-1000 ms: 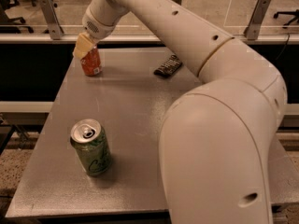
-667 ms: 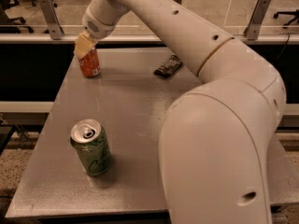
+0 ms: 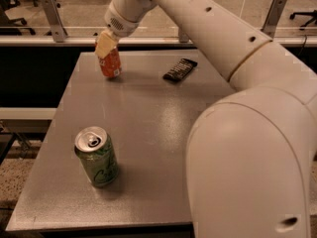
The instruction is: Move coke can near rxbar chocolate
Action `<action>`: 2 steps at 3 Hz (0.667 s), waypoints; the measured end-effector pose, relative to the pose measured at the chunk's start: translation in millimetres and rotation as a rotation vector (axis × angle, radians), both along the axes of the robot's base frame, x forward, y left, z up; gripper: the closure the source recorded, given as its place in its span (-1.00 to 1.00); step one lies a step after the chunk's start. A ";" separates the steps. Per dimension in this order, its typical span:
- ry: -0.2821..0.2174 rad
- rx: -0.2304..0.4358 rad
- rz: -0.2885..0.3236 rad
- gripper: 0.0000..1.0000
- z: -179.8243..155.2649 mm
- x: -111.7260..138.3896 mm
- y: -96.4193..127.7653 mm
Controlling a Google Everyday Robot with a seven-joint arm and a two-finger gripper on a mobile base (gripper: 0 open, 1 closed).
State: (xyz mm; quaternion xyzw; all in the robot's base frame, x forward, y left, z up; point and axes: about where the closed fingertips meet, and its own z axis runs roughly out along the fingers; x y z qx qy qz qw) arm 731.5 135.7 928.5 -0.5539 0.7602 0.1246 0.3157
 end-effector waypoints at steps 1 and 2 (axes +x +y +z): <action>-0.012 -0.010 -0.035 1.00 4.6 5.6 -40.9; -0.024 -0.018 -0.077 1.00 9.5 14.1 -79.0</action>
Offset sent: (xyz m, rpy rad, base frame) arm 0.0252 -0.1322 0.0239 -0.0240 -0.0478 -0.1373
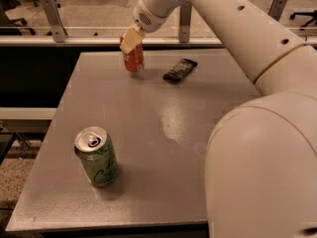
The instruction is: Move coke can near rxbar chocolate
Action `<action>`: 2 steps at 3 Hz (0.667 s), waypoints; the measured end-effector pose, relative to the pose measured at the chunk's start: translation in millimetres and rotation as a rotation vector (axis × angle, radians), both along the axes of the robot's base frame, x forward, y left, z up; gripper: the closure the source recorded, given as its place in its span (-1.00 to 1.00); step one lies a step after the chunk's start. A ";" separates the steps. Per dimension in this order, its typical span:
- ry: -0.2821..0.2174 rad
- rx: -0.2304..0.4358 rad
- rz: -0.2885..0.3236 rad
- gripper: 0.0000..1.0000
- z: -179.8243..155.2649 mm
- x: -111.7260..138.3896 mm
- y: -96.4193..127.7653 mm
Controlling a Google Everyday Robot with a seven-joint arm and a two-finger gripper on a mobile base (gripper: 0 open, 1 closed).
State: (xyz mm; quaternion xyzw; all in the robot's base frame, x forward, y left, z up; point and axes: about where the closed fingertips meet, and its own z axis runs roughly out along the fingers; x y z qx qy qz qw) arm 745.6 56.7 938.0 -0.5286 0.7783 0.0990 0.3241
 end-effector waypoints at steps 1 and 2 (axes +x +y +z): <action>0.000 -0.004 -0.034 1.00 2.4 6.9 -29.1; 0.020 -0.005 -0.069 1.00 -1.3 14.0 -52.8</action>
Offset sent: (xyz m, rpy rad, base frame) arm 0.0263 -0.0895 0.0031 -0.0034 0.0380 -0.1209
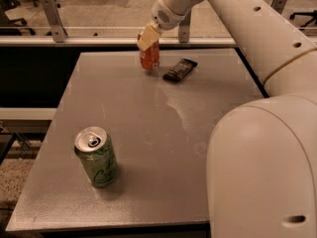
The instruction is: Move coke can near rxbar chocolate
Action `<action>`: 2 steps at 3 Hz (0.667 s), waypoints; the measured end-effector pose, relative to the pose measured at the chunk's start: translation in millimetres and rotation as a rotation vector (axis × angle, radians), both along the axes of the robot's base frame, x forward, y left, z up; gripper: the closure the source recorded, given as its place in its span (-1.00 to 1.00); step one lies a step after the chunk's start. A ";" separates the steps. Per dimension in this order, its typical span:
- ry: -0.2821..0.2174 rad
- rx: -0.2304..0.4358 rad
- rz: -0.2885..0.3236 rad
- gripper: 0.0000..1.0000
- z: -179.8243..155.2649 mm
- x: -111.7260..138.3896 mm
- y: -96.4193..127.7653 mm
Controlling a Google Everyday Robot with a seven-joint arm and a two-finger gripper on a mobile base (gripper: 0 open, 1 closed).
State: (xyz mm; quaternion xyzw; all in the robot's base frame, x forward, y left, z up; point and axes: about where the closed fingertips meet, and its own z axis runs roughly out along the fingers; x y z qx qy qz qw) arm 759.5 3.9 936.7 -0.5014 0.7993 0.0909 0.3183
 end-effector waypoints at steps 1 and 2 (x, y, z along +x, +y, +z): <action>0.020 0.002 -0.030 1.00 -6.3 5.3 -18.4; 0.039 0.003 -0.063 0.51 -13.4 9.1 -34.8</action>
Offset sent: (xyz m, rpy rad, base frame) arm 0.0126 -0.0536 -0.0096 0.0065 0.0433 -0.0966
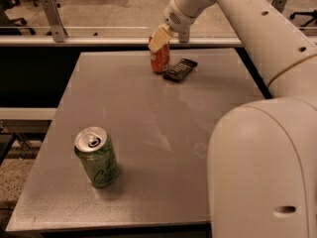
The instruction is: Move coke can near rxbar chocolate
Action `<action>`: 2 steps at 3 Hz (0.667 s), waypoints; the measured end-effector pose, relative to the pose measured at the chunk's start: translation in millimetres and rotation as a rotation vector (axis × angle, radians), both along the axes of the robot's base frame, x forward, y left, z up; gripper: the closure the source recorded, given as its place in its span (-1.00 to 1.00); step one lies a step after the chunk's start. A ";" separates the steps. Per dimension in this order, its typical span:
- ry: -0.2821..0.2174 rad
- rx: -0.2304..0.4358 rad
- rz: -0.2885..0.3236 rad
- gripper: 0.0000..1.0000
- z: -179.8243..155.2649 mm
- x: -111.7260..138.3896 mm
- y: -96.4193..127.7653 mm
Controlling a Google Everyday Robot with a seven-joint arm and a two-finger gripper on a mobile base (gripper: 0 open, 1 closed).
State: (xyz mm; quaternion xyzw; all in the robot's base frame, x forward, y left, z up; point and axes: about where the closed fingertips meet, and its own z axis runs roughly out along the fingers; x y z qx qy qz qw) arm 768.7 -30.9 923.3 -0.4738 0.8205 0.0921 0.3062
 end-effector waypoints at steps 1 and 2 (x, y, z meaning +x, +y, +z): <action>0.011 0.001 -0.010 0.06 -5.0 0.8 -6.4; 0.013 0.016 -0.010 -0.42 -8.4 0.9 -8.0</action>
Offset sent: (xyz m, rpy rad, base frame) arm -0.0014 -0.0152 -0.0052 0.0363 0.0036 -0.0149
